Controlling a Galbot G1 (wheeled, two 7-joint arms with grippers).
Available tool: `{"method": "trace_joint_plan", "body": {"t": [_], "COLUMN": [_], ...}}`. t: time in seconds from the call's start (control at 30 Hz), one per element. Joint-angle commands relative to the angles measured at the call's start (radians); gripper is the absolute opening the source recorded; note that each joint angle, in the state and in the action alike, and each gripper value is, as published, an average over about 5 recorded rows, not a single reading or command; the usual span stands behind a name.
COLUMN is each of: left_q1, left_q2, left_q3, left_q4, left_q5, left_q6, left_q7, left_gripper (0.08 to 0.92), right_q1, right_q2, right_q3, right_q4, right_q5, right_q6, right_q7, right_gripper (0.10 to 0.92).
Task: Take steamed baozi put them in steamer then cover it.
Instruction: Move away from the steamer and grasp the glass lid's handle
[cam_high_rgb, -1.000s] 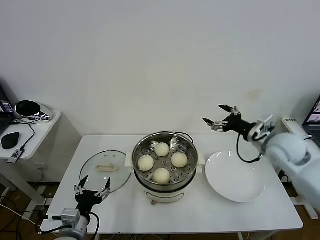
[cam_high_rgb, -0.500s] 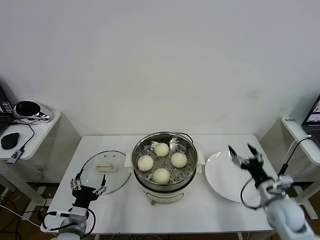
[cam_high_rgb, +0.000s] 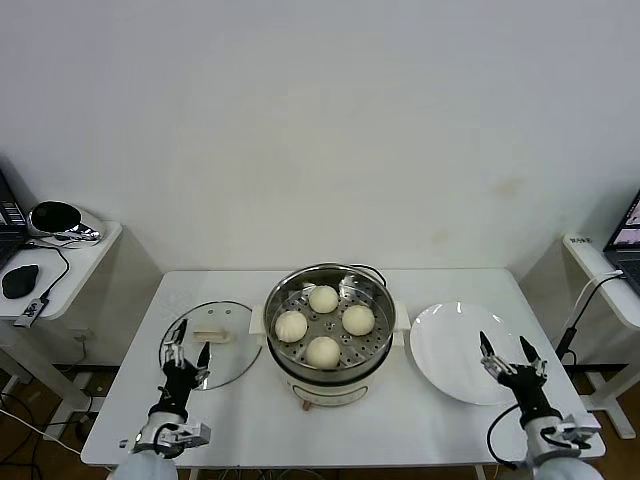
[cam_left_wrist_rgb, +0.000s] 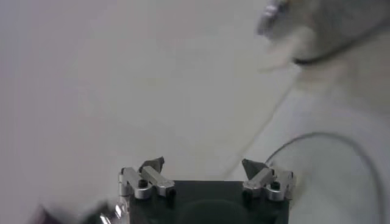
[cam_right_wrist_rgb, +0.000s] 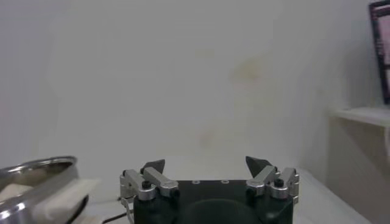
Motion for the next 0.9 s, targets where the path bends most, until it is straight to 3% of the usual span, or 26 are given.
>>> {"method": "trace_joint_plan", "body": {"t": [0.03,0.57,0.9], "left_q1": [-0.175,-0.31,-0.359], "left_q2": [0.091,0.046,0.033], "left_q3": [0.069,0.099,0.125], "left_q4": [0.286,0.457,0.484], "left_q5": [0.313,0.294,0.248], "left_q6": [-0.099,0.115,0.125], "left_q7": [-0.029,-0.028,-0.006], "left_gripper": [0.823,0.823,0.823], "right_q1": [-0.064,-0.038,-0.018], "right_q2": [0.06,0.099,0.119], "right_q3": [0.037,0.033,0.021], "right_q4": [0.061,0.075,0.044], "right_q5": [-0.035,-0.063,-0.077], "right_q6": [0.014,-0.016,-0.011], "right_q7": [0.006,0.008,0.007], "right_gripper": [0.823,0.823,0.823]}}
